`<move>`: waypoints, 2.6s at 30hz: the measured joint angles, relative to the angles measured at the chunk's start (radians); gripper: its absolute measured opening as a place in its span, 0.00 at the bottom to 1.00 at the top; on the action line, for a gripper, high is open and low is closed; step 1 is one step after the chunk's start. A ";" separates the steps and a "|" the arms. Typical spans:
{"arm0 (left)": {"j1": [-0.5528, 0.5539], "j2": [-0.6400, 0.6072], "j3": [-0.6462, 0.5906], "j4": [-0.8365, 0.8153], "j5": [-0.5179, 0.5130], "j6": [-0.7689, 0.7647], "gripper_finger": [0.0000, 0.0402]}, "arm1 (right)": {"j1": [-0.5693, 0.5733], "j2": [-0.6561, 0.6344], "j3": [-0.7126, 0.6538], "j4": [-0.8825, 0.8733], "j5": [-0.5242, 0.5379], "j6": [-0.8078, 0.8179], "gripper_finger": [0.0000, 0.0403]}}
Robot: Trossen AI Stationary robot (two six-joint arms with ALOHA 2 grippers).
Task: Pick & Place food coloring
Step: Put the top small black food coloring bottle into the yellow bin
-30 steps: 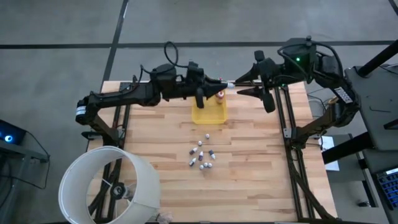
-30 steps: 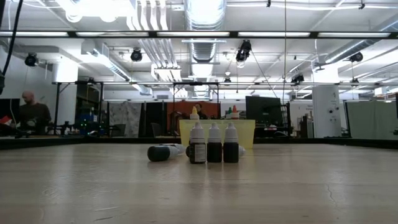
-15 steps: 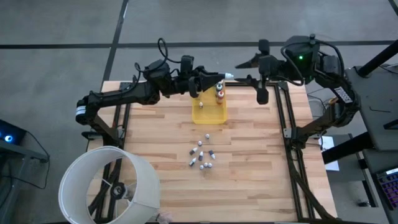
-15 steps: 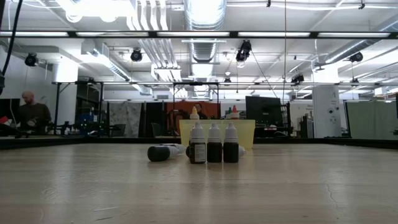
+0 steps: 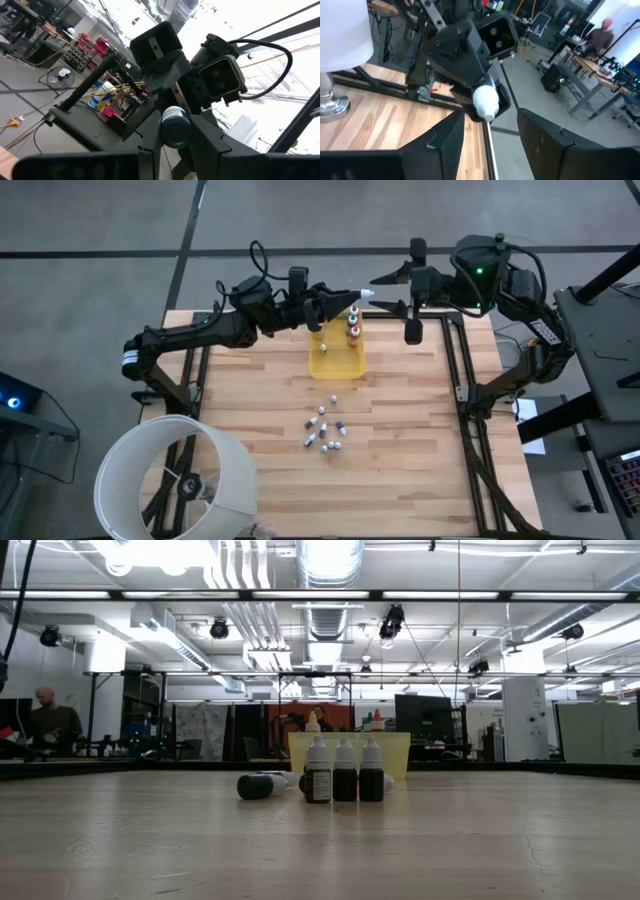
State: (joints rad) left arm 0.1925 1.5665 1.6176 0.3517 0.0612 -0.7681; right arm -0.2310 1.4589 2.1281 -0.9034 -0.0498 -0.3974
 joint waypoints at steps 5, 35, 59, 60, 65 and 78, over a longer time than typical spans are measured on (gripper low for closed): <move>0.003 0.000 0.000 0.000 -0.003 0.000 0.14 | 0.000 0.006 0.000 0.021 0.000 -0.003 0.44; 0.007 0.000 -0.001 0.008 0.000 0.000 0.14 | 0.018 0.029 0.003 0.047 -0.007 -0.017 0.25; 0.009 0.002 -0.002 0.042 0.069 0.064 0.32 | 0.018 0.027 0.004 0.040 -0.013 0.001 0.13; 0.011 0.002 -0.002 0.043 0.073 0.063 0.35 | 0.018 0.027 0.004 0.037 -0.013 0.005 0.12; 0.025 -0.012 -0.001 -0.027 0.093 0.069 0.49 | 0.018 0.027 0.004 -0.033 -0.010 0.047 0.12; 0.041 -0.188 -0.002 -0.483 0.014 0.320 0.55 | 0.007 0.124 0.001 -0.367 0.002 0.265 0.12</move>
State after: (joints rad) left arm 0.2337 1.3784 1.6161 -0.1315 0.0749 -0.4479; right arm -0.2242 1.5825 2.1288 -1.2702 -0.0482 -0.1328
